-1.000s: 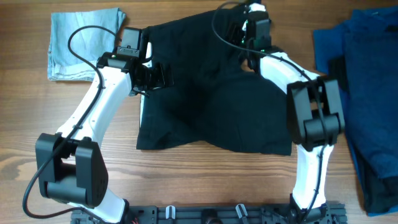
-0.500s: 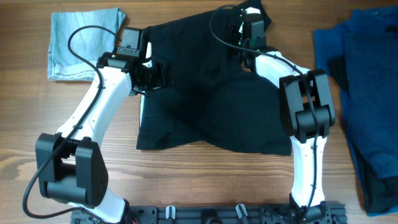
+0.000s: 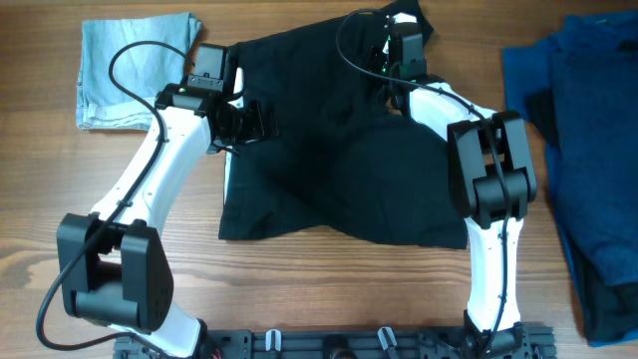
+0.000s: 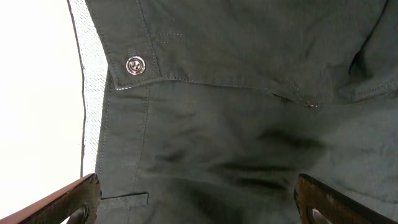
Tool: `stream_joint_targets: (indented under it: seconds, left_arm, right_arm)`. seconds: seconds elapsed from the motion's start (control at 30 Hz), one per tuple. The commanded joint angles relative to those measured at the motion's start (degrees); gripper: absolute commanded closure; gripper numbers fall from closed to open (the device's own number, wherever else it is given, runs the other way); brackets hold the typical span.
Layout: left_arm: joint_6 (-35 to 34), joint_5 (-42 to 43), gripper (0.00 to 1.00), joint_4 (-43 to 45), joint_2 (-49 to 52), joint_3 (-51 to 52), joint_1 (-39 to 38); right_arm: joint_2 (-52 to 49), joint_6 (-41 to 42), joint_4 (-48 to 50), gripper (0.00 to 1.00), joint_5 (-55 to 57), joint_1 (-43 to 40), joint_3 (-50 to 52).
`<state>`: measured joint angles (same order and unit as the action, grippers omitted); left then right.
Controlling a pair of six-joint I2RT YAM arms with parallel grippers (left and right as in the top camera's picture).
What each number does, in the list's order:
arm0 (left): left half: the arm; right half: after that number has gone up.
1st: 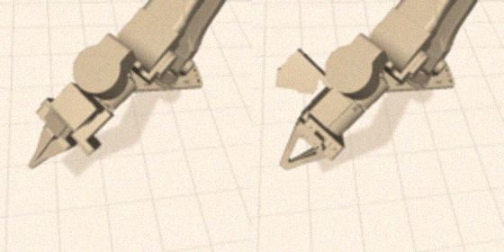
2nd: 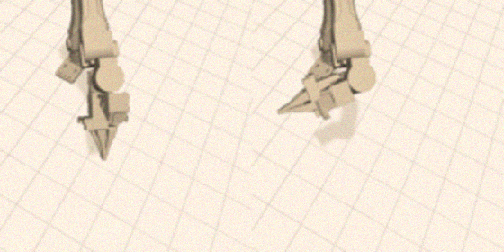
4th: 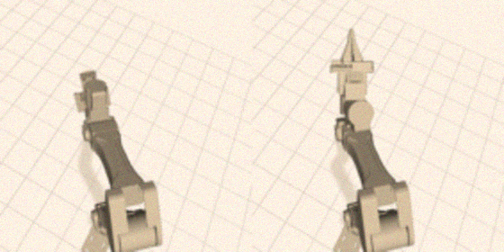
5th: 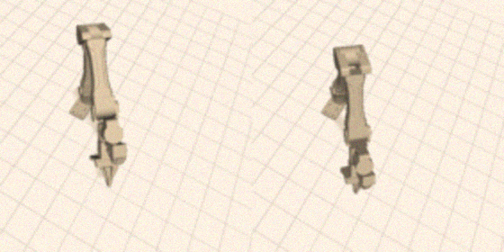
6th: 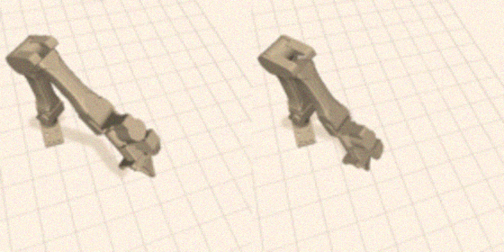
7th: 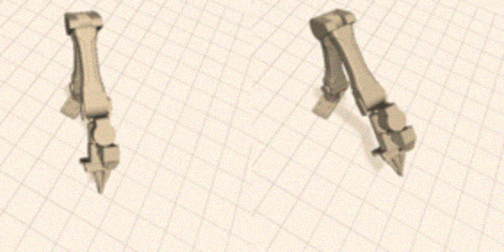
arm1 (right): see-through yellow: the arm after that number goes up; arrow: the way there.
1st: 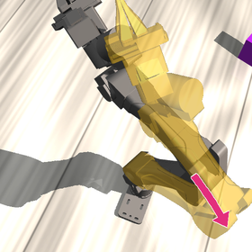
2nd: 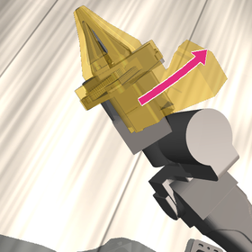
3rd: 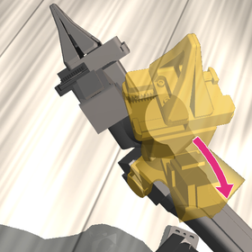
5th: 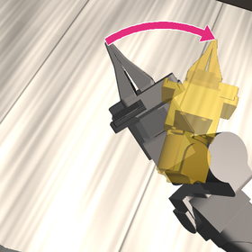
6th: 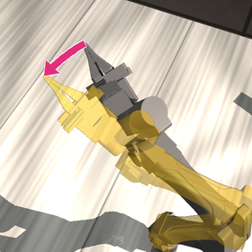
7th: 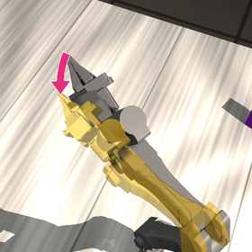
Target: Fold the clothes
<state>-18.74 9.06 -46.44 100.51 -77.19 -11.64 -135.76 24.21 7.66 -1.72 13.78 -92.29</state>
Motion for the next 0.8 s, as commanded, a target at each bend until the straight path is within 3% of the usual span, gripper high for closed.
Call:
stream_joint_targets:
  seconds: [0.0, 0.33, 0.77]
  left_arm:
    - [0.26, 0.48, 0.0, -0.02, 0.66, 0.37, -0.11]
    - [0.26, 0.48, 0.0, -0.02, 0.66, 0.37, -0.11]
    - [0.26, 0.48, 0.0, -0.02, 0.66, 0.37, -0.11]
  right_arm:
    - [0.0, -0.24, -1.14, 0.96, -0.59, 0.15, -2.01]
    - [7.63, -0.48, -9.6, 0.96, 1.03, -1.01, -2.01]
    - [9.4, 1.77, -20.48, 0.96, 3.85, -3.45, -2.01]
